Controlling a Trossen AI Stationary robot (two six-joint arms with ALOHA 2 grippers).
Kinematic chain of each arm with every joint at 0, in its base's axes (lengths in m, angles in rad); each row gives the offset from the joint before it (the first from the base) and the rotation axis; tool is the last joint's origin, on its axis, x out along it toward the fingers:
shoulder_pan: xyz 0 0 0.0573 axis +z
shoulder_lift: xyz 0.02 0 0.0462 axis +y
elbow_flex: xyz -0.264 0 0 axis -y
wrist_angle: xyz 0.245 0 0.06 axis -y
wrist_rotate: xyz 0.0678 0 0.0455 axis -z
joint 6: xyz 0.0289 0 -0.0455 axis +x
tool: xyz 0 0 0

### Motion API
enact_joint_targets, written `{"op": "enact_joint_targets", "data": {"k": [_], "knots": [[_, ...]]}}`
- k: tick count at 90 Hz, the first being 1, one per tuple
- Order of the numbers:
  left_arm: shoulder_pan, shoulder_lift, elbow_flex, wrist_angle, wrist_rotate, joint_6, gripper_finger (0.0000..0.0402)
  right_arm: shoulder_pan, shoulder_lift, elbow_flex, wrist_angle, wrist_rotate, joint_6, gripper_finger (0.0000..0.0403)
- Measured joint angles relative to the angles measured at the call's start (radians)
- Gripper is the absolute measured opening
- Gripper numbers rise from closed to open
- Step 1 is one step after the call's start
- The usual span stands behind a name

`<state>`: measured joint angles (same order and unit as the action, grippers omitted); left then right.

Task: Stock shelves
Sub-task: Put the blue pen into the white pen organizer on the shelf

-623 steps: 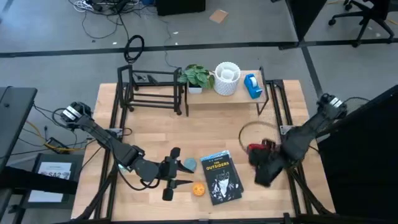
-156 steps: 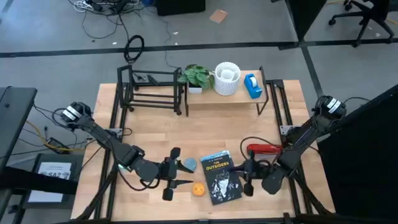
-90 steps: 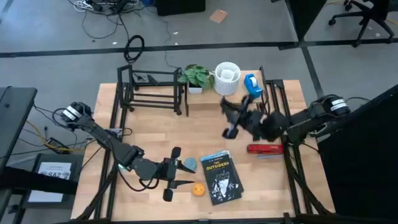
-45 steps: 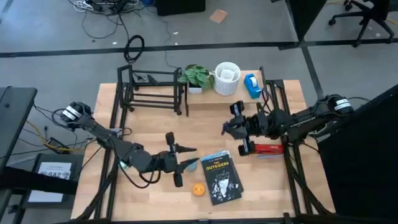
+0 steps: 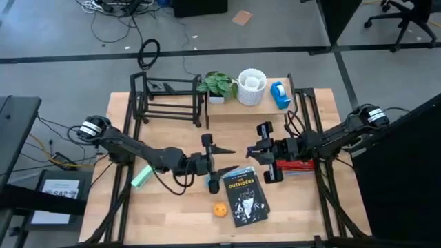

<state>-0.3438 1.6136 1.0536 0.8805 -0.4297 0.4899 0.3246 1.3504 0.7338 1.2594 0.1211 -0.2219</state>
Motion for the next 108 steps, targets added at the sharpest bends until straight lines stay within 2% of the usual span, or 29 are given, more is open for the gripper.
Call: {"op": "enact_joint_targets", "data": {"k": [30,39,61,76,84,91,108], "knots": [[0.023,0.138,0.179,-0.028,-0.05,-0.003,0.0192,0.003,0.007,0.0,-0.009,0.014,-0.009,0.0],[0.014,0.14,0.191,-0.042,-0.076,-0.004,0.0156,0.013,0.007,0.0,-0.014,0.014,-0.02,0.0],[-0.029,0.14,0.191,-0.054,-0.196,-0.004,0.0025,0.036,0.007,0.0,-0.026,0.02,-0.084,0.0],[-0.058,0.14,0.191,-0.063,-0.305,0.059,0.0016,0.049,0.007,0.0,-0.05,0.05,-0.095,0.0009],[-0.076,0.138,0.191,-0.085,-0.398,0.129,0.0016,0.06,0.007,0.0,-0.073,0.108,-0.113,0.0025],[-0.094,0.129,0.191,-0.139,-0.49,0.214,0.0016,0.082,0.004,0.0,-0.102,0.172,-0.219,0.0051],[-0.137,0.111,0.191,-0.271,-0.736,0.384,0.0016,0.182,-0.002,0.0,-0.117,0.48,-0.526,0.0144]]}}
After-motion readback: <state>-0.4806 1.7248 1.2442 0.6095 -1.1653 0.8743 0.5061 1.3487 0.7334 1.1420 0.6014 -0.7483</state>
